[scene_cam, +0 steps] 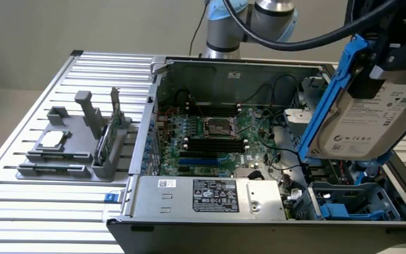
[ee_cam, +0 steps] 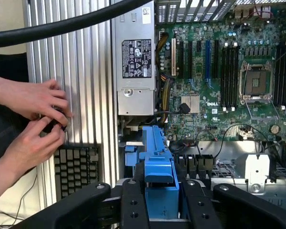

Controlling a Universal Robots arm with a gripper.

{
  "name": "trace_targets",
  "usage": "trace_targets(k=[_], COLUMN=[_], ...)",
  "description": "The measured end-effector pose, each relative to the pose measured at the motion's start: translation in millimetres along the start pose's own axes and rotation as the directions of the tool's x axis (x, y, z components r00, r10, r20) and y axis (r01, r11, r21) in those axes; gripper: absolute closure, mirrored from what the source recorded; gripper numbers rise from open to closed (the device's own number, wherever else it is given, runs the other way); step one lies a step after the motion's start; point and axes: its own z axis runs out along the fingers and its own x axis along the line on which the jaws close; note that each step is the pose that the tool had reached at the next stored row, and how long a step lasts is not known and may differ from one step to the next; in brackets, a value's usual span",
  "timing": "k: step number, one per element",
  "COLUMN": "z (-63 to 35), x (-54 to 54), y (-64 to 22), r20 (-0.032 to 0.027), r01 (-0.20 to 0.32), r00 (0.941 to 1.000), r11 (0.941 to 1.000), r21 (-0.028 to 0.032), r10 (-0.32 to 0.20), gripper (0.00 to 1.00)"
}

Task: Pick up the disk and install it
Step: 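Pick up the disk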

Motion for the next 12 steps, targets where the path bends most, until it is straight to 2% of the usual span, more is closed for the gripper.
trace_targets(k=[6, 12], z=[2.8, 11.3], x=[10.1, 19.2], y=[-16.4, -30.7], r20=[0.0045, 0.0098], r01=[0.000, 0.000], r00=[1.0000, 1.0000], r11=[1.0000, 1.0000], r21=[-0.0001, -0.0003], r10=[0.000, 0.000], gripper=[0.67, 0.67])
